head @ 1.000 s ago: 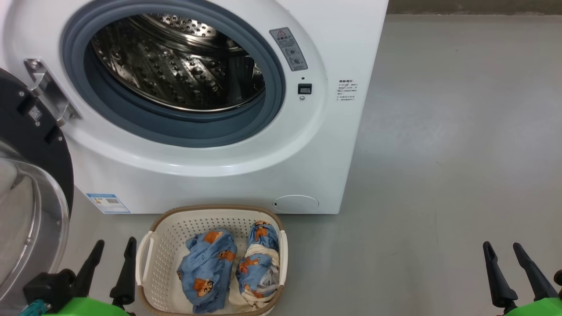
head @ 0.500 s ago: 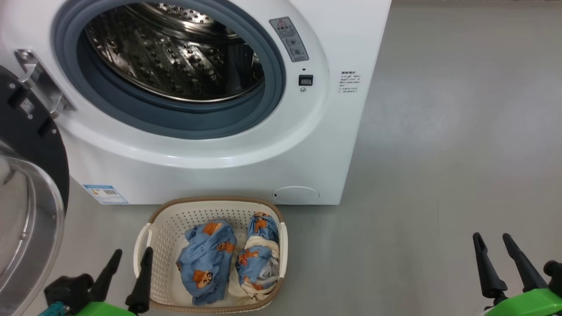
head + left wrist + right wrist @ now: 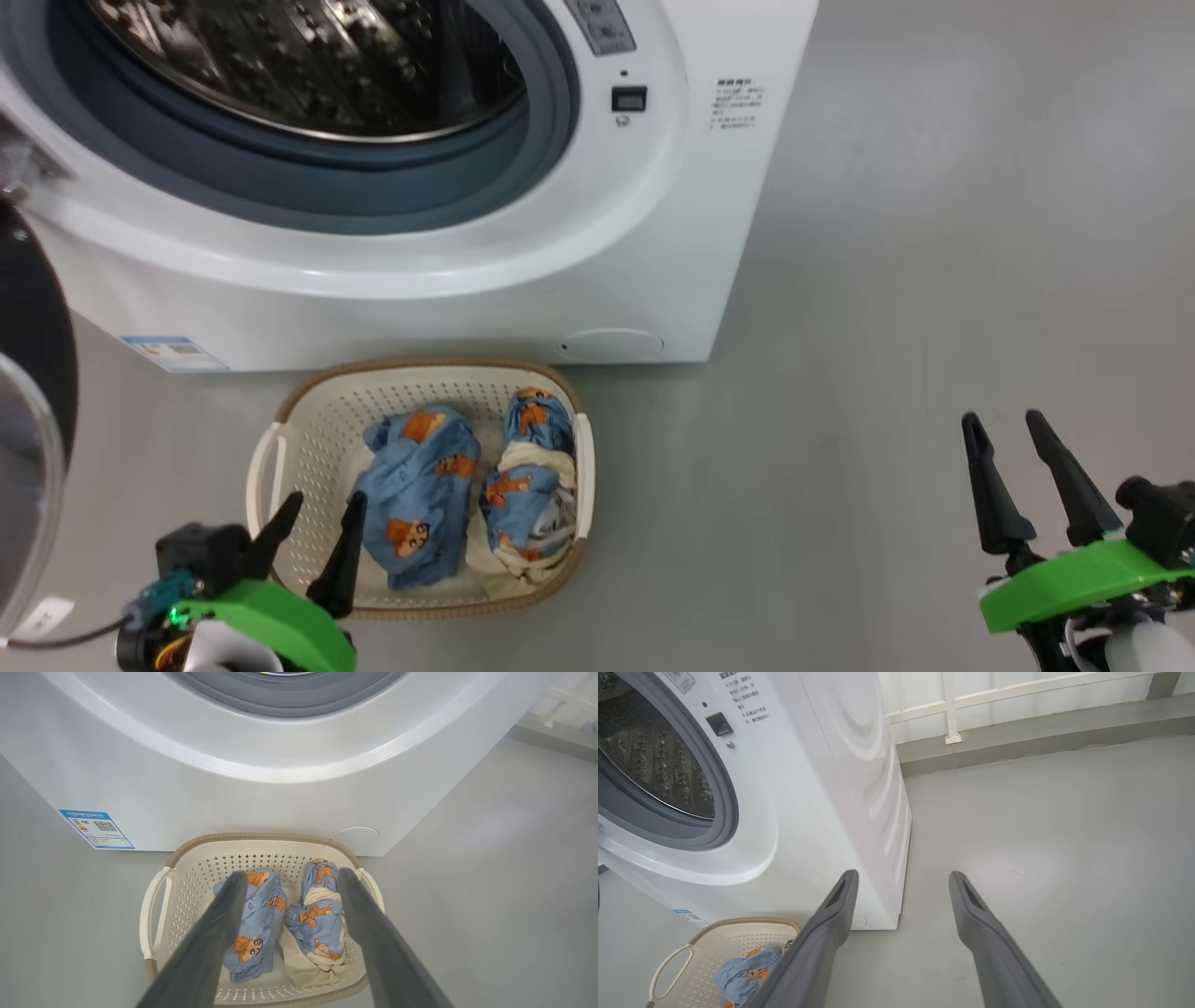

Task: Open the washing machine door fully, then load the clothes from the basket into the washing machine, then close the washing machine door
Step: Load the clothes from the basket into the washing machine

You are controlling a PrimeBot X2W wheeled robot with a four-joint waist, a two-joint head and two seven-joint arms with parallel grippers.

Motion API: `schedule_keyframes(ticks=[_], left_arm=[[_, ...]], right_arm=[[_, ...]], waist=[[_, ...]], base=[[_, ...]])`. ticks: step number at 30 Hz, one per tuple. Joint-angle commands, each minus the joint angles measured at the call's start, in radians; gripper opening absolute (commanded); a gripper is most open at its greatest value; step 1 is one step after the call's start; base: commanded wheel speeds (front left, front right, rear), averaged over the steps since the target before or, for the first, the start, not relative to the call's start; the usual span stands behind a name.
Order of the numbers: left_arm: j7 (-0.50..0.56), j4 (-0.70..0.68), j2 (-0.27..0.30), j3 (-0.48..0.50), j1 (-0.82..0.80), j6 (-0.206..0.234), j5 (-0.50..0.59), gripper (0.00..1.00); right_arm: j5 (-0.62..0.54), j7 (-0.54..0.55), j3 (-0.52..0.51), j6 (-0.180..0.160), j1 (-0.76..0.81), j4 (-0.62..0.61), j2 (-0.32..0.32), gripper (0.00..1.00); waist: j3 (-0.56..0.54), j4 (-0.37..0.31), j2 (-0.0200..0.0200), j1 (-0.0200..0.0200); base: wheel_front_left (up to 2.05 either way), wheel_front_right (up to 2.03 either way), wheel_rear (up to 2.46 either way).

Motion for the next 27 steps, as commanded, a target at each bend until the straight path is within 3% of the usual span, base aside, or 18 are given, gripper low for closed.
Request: schedule_keyframes(ticks=[1, 27], left_arm=[[-0.006, -0.003, 0.034, 0.021, -0.043, -0.001, -0.015, 1.00], [-0.004, 0.459, 0.103, -0.408, -0.500, -0.001, -0.256, 1.00]], right_arm=[[-0.013, -0.012, 0.027, 0.003, -0.021, -0.025, -0.008, 1.00], [-0.065, -0.012, 0.074, 0.003, -0.203, -0.082, 0.051, 1.00]], waist=[[0.065, -0.025, 0.0000, 0.0000], [0.392, -0.083, 0.0000, 0.0000]], base=[[0.00, 0.00, 0.00], [0.00, 0.00, 0.00]])
